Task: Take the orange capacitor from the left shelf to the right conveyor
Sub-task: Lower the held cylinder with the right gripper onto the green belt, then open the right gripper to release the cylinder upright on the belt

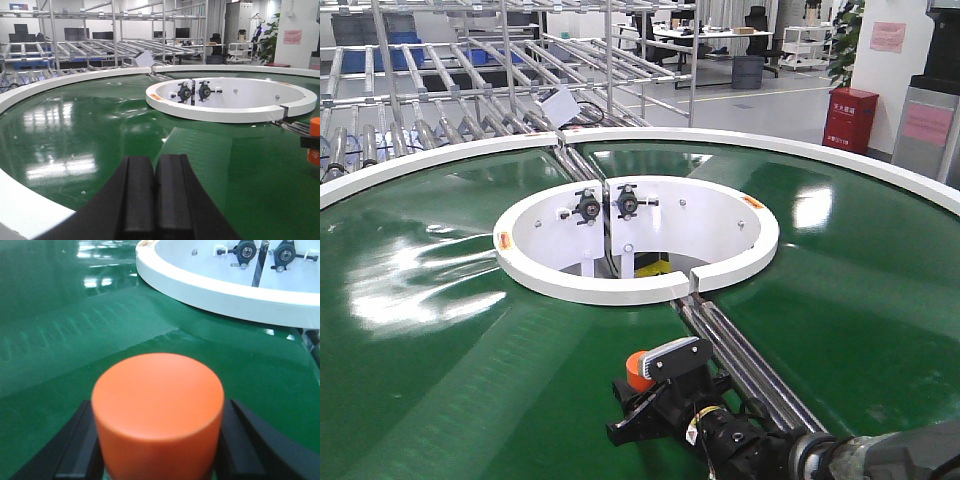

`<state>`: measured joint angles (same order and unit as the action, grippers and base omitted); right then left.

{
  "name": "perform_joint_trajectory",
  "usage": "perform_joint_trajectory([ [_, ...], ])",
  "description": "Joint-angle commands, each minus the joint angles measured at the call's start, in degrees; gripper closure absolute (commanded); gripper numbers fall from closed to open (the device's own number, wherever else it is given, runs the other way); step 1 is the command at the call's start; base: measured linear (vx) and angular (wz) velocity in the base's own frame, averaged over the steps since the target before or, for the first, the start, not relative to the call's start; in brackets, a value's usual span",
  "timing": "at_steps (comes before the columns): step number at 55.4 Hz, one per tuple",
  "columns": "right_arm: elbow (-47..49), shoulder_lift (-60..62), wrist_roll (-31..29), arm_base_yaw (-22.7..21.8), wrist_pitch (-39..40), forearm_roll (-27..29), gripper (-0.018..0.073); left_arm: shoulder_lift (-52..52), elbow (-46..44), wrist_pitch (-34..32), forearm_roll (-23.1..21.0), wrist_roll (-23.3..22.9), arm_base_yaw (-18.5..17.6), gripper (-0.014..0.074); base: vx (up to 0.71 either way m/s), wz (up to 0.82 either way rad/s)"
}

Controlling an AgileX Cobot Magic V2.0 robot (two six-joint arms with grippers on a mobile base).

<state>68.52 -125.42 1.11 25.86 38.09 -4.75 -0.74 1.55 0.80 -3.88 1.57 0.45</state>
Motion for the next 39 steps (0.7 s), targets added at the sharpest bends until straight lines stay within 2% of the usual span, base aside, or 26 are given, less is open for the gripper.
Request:
perform_joint_trajectory([
  [1, 2.0, 2.6, 0.3, -0.5, 5.2, 0.0, 0.0221, -0.6, 1.9, -4.7, -0.3, -0.1, -0.5, 0.0603, 0.0, 0.0],
  [8, 2.0, 2.3, 0.8, -0.6, 4.3, 0.1, 0.0151, -0.6, 1.9, -4.7, -0.3, -0.1, -0.5, 0.0603, 0.0, 0.0],
  [26, 2.0, 2.6, 0.8, -0.7, 1.4, 0.1, -0.0123, -0.6, 1.9, -4.7, -0.3, -0.1, -0.5, 0.0603, 0.0, 0.0],
  [32, 2.0, 4.7, -0.5, -0.7, -1.1, -0.1, -0.0153, -0.6, 1.9, -4.7, -0.3, -0.1, -0.5, 0.0603, 0.0, 0.0],
  [39, 2.0, 9.5, -3.4, -0.7, -8.8, -0.3, -0.0148, -0.6, 1.9, -4.7, -0.3, -0.1, -0.5, 0.0603, 0.0, 0.0],
])
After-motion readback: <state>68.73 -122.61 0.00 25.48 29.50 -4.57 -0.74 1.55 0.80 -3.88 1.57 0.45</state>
